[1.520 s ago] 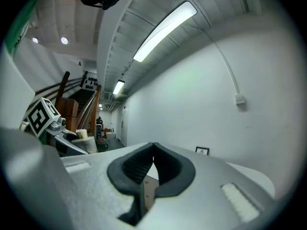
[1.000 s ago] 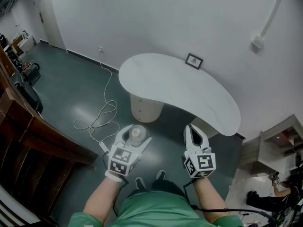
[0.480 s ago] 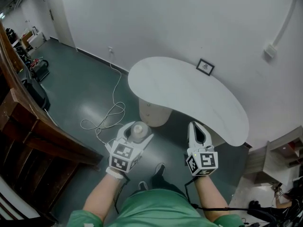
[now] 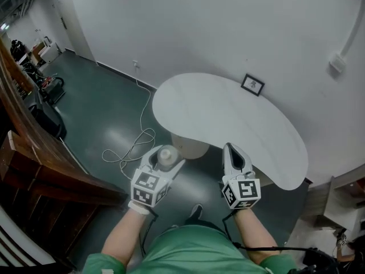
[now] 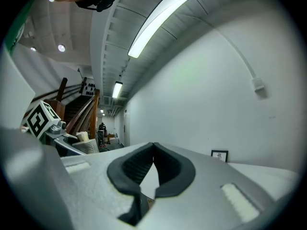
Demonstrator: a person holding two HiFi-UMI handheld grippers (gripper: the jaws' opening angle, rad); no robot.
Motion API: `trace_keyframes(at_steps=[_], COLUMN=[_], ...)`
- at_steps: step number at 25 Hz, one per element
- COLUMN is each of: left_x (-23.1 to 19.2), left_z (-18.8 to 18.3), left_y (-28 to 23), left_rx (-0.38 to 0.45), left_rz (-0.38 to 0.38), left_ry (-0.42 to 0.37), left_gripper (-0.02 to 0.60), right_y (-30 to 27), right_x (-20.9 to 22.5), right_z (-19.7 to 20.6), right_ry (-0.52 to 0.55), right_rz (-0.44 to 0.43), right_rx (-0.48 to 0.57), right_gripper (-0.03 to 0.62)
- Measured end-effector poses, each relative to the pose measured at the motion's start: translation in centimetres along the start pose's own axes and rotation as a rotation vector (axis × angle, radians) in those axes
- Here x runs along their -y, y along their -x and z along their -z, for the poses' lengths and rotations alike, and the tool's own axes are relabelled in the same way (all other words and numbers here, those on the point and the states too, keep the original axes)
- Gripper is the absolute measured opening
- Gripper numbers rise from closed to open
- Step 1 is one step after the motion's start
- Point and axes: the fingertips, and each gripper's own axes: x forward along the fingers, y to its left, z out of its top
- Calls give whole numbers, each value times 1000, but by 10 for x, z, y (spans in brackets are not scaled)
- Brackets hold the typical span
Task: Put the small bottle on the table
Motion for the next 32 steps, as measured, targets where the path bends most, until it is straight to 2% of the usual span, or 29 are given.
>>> trace_keyframes(at_steps=[10,17,26,32], left_x=[-1,-7,-29,-55], left_z=[-15,-19,-23,-31], left_y=[-49,-65,-99,-147], left_rx=[-46,-49,-58,-53], left_rz=[-55,-62,-21,23], left_ry=[-23,-16,-14,-34], left_gripper=[344,344,344,344], right_y=[-37,-51,-75,-108], right_x=[35,47,65,86], right_z=[5,9,13,17], right_ry=[-32,-46,-45,-20], right_rz=[-74,-82,-26,34], right_rx=[6,-5,-23,-44], right_gripper=[2,2,2,2])
